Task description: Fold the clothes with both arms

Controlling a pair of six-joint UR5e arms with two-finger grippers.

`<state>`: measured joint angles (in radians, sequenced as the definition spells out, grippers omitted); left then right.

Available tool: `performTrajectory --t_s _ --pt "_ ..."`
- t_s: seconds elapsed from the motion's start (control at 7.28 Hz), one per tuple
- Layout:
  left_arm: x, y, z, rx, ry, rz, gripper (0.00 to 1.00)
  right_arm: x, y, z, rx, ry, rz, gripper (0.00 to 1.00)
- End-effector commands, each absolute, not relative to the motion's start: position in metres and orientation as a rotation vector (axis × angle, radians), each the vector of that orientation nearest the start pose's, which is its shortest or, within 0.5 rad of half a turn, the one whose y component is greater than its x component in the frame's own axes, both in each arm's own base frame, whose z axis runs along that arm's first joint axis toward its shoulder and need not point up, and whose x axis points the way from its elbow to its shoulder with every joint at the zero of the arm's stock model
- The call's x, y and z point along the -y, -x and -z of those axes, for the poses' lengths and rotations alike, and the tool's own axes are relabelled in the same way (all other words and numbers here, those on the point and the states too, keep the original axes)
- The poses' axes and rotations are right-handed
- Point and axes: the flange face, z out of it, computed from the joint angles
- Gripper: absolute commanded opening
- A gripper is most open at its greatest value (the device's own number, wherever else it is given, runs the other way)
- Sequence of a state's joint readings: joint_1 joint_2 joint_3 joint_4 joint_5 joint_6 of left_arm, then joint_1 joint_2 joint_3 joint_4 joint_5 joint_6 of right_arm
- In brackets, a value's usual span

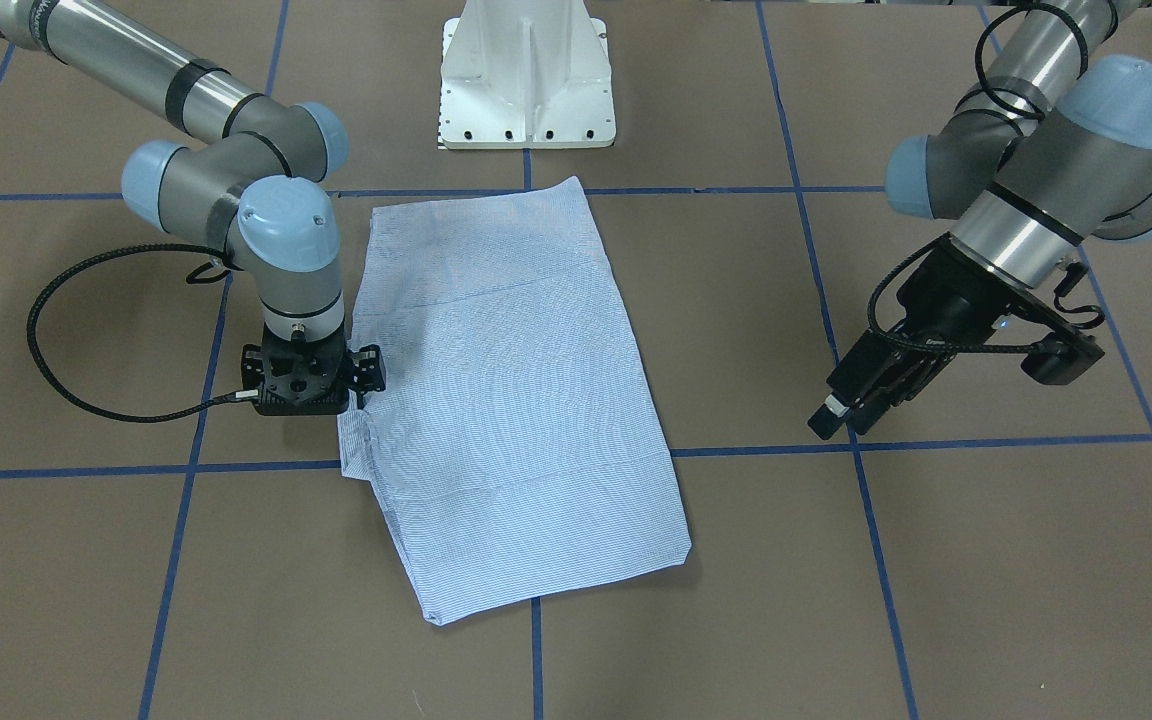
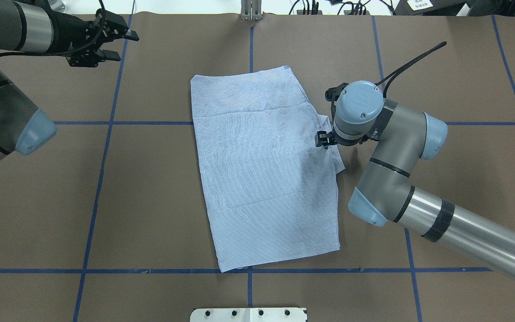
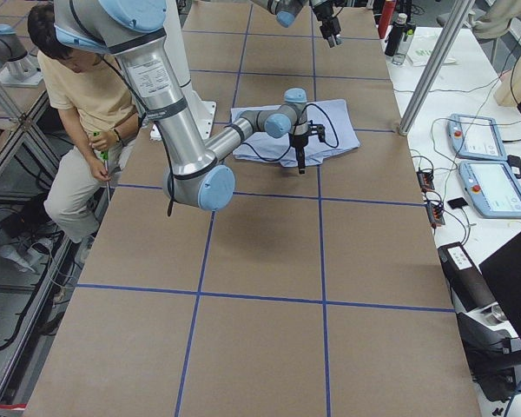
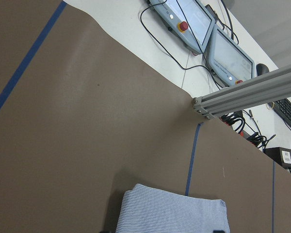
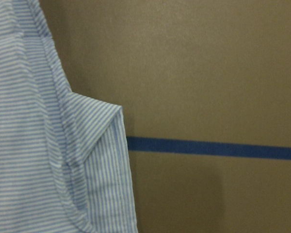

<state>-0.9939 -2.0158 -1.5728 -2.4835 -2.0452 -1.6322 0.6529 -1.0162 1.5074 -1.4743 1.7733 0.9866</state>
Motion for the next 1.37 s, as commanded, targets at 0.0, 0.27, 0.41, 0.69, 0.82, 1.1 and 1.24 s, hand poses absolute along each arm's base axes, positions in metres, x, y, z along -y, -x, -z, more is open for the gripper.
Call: performTrajectory --t_s 0.0,0.27,0.41,0.69,0.82,1.1,1.24 --pt "0.583 -0.274 -0.300 -1.385 -0.245 0.556 0.76 0.556 0.470 -0.361 0.608 -0.170 0.007 1.00" --pt "0.581 -0.273 -0.297 -1.391 -0.250 0.555 0.76 0.542 0.444 -0.335 0.706 -0.135 -0.017 1.00" --pt "0.581 -0.273 -0.297 -1.390 -0.250 0.557 0.76 0.510 0.432 -0.334 0.747 -0.086 -0.137 1.00" --pt "0.581 -0.273 -0.297 -1.391 -0.252 0.557 0.76 0.444 0.433 -0.312 0.830 0.057 -0.434 1.00" --pt "0.581 -0.273 -0.297 -1.391 -0.252 0.557 0.76 0.414 0.445 -0.303 0.844 0.134 -0.598 1.00" --pt "0.579 -0.271 -0.302 -1.383 -0.253 0.565 0.76 0.360 0.463 -0.291 0.855 0.251 -0.803 1.00" --pt "0.578 -0.270 -0.302 -1.384 -0.255 0.566 0.76 0.344 0.471 -0.293 0.841 0.297 -0.897 0.99"
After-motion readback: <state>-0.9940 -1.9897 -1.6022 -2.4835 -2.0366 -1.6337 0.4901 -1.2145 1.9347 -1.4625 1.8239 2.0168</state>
